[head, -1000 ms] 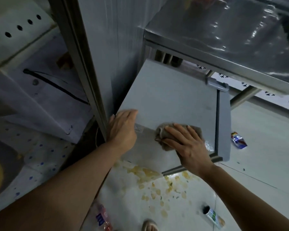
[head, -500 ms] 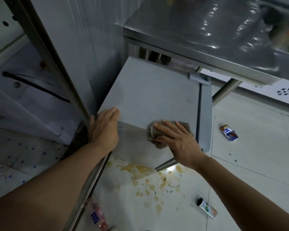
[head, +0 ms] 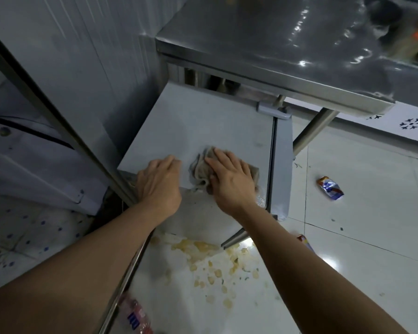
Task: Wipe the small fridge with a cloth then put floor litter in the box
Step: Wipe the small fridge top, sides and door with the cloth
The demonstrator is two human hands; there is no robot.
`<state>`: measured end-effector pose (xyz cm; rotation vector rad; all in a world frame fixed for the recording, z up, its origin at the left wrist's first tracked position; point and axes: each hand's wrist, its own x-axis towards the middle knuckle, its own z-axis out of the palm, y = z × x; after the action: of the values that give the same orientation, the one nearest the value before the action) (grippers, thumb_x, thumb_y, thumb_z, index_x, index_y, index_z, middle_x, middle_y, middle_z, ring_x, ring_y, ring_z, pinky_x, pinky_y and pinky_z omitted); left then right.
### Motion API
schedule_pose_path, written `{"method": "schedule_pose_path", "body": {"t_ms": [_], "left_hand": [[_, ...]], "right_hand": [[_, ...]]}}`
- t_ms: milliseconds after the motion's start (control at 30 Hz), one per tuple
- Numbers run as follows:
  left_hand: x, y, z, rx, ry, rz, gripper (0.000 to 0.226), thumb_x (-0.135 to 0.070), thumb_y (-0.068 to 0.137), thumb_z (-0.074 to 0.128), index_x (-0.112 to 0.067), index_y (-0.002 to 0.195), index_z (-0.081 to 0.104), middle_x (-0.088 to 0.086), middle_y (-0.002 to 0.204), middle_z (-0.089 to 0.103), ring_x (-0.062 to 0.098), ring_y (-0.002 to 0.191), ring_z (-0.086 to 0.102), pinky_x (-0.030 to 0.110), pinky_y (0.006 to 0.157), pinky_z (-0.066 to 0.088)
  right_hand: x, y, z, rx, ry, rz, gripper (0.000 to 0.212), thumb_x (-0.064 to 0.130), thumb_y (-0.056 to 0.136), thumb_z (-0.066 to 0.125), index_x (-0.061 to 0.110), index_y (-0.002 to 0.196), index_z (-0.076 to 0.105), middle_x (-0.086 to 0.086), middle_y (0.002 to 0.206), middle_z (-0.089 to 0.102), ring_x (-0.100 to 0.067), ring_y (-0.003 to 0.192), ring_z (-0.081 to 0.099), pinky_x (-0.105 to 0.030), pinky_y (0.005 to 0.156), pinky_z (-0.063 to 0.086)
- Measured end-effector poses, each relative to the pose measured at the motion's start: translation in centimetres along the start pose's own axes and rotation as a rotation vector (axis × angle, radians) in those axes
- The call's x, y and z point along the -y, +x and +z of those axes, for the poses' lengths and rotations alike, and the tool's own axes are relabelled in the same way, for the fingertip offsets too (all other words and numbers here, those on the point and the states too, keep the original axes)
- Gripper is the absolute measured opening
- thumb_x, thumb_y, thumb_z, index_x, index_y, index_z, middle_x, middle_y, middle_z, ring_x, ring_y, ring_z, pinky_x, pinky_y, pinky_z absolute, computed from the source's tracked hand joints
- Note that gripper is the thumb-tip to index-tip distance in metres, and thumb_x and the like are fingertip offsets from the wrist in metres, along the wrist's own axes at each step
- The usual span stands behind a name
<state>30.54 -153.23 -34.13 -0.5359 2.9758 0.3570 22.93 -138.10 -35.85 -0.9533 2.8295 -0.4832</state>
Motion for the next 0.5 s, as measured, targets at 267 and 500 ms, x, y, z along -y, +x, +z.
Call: {"method": "schedule_pose_path", "body": {"t_ms": [267, 500], "left_hand": [[-2.8, 0.0, 0.1, -0.061, 0.028, 0.001, 0.034, -0.016, 0.087, 0.048, -0.022, 0.121, 0.046, -0.001, 0.122, 0.048, 0.026, 0.115, 0.044, 0.042, 0.09, 0.033], [-7.7, 0.5, 2.4, -0.05, -0.068, 0.089, 0.042, -0.017, 0.09, 0.047, -0.026, 0.131, 0.044, -0.003, 0.14, 0.036, 0.026, 0.125, 0.033, 0.044, 0.097, 0.038]], "right_hand": [[-7.6, -3.7, -2.0, -0.015, -0.126, 0.111, 0.054, 0.045, 0.096, 0.019, 0.032, 0.148, 0.019, 0.007, 0.158, 0.012, -0.016, 0.146, 0.006, -0.041, 0.118, 0.006], [-10.6, 3.3, -3.1, -0.074, 0.013, 0.431, 0.053, 0.037, 0.099, 0.027, 0.025, 0.15, 0.016, 0.001, 0.159, 0.005, -0.025, 0.146, 0.0, -0.046, 0.117, 0.013]]}}
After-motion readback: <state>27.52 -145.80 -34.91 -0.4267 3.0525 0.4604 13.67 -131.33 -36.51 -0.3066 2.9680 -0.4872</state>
